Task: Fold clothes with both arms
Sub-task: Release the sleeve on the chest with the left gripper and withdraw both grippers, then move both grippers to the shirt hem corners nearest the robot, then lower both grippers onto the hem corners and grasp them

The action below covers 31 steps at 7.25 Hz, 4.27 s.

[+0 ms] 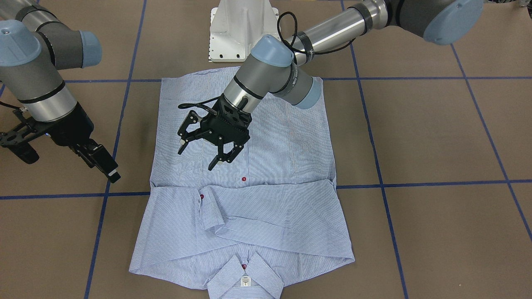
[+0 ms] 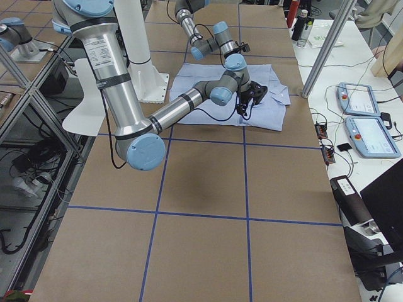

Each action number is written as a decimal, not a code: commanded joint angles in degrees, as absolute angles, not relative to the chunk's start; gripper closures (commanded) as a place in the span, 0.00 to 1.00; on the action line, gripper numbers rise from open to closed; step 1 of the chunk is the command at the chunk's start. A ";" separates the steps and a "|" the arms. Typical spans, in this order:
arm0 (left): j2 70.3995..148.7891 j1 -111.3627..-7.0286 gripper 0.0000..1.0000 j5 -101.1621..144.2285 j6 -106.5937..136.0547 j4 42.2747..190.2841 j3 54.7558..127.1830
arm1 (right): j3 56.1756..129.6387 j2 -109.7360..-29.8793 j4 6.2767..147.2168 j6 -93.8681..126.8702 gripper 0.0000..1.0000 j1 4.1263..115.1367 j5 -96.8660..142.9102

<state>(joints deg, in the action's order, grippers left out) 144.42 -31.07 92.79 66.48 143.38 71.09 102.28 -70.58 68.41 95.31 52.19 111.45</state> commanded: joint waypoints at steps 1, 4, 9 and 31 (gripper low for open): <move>136.30 -31.64 0.17 96.83 66.71 131.19 88.65 | 106.76 -73.63 68.38 96.85 0.00 45.93 109.62; 117.11 -36.98 0.21 105.70 65.83 130.69 105.09 | 115.63 -79.86 71.44 107.29 0.00 27.59 95.51; 102.48 -40.52 0.22 112.41 66.36 131.13 111.01 | 121.99 -92.46 71.72 121.10 0.02 5.37 79.46; 93.44 -23.78 0.01 107.09 95.92 129.30 114.17 | 125.07 -92.02 76.64 124.54 1.00 2.81 79.37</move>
<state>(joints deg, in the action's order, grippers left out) 95.25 -29.03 110.09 90.80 129.93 113.21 125.00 -91.96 76.65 124.54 2.81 79.34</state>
